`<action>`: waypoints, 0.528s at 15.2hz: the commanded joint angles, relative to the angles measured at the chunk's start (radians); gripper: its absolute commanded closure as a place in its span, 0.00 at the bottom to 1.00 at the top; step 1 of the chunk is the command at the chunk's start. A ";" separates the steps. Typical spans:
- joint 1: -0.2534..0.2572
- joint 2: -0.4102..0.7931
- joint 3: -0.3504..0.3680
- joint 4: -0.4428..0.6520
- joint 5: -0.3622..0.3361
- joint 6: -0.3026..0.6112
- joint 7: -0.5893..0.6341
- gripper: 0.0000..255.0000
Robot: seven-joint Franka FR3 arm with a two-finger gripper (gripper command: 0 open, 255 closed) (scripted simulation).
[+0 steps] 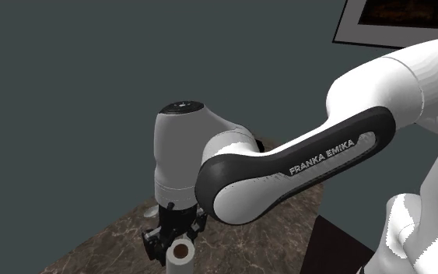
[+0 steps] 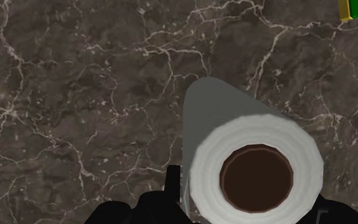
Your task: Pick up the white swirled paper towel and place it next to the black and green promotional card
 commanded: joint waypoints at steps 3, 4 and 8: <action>0.000 0.000 0.000 0.000 0.000 0.000 0.000 0.00; 0.000 0.000 0.000 0.000 0.000 0.000 0.000 0.00; 0.000 0.000 0.000 0.000 0.000 0.000 0.000 0.00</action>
